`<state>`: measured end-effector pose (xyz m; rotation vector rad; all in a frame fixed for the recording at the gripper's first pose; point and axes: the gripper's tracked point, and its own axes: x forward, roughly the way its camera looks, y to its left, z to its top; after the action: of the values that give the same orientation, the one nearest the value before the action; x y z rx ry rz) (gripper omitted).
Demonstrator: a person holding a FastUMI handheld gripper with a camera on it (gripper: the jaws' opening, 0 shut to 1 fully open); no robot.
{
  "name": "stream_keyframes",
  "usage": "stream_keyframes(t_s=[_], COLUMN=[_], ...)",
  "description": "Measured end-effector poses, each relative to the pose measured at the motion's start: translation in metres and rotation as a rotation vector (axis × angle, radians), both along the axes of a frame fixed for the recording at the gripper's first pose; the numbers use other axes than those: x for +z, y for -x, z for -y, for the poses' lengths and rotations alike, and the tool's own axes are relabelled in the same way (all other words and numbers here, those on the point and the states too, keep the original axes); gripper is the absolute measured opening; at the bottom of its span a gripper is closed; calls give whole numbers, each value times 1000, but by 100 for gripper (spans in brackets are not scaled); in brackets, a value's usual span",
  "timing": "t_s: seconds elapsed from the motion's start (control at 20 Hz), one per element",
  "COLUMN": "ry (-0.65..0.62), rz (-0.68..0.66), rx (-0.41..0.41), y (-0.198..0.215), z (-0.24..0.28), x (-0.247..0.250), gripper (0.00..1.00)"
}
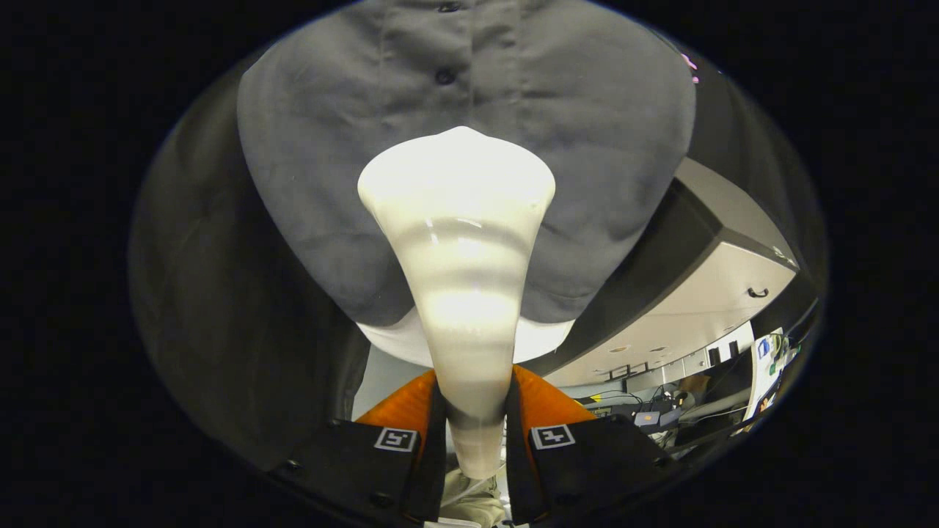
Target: Iron the clothes twice with a garment steamer, once on the left side and once on the right side.
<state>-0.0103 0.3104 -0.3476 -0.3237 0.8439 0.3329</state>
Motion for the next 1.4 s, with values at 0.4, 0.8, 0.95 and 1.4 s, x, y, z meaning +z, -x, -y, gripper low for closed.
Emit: stream_keyframes(t_s=[0.4,0.8,0.95,1.4], ry=[-108,-206,-246,-282], rz=[157,323,412,547], rx=[-70,-131,-154,-204], y=[-21,-27,-20,-63], z=[26,61,73,143], x=[110,215,266,334], gripper=[42,42,42,42])
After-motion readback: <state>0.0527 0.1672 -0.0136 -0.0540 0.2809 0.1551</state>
